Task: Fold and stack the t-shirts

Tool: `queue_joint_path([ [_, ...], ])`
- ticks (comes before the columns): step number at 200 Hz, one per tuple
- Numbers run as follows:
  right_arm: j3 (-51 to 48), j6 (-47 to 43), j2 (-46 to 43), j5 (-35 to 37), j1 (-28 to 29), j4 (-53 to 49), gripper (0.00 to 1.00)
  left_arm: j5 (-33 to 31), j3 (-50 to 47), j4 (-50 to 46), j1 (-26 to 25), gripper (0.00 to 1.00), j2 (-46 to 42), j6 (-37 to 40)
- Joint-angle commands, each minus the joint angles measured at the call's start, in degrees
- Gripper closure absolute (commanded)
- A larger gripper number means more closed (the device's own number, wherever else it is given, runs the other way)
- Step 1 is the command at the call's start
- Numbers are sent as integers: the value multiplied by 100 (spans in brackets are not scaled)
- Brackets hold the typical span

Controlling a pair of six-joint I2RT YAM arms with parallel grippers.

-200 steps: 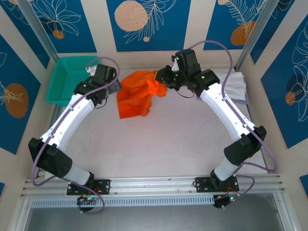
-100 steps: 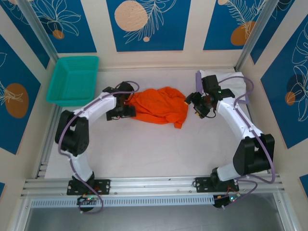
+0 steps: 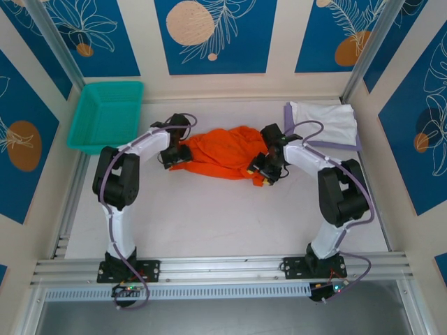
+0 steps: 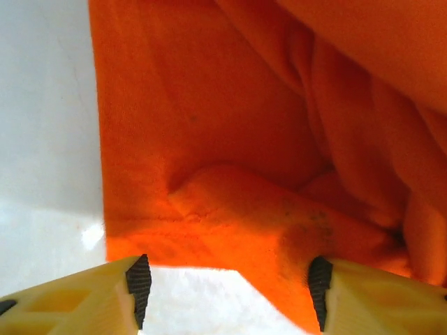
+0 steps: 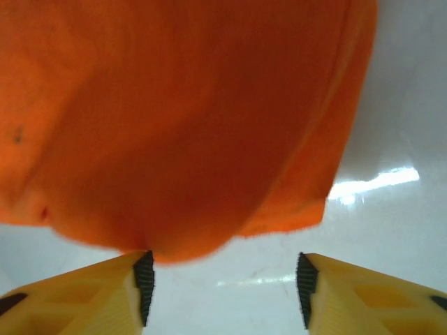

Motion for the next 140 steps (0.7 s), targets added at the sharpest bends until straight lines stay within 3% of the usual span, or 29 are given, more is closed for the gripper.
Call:
queue_joint_path([
  [1,291,-209,225,26,-38,4,49,232,102,144,10,51,246,48],
  [24,352,-197,375,20,-62,129,58,248,106,169,13,71,277,118],
  [49,549,-257,473,33,-93,16,78,174,202,64,14,100,230,237],
  [63,634,-297,365,-16,-106,-32,88,85,292,-30,16,100,101,302],
  [94,642,-455,-267,-58,-86,-58,100,-230,260,-91,12,100,-501,375],
  [140,1010,-616,-1221,-153,-186,-102,100,-621,149,118,-45,100,-1845,295],
])
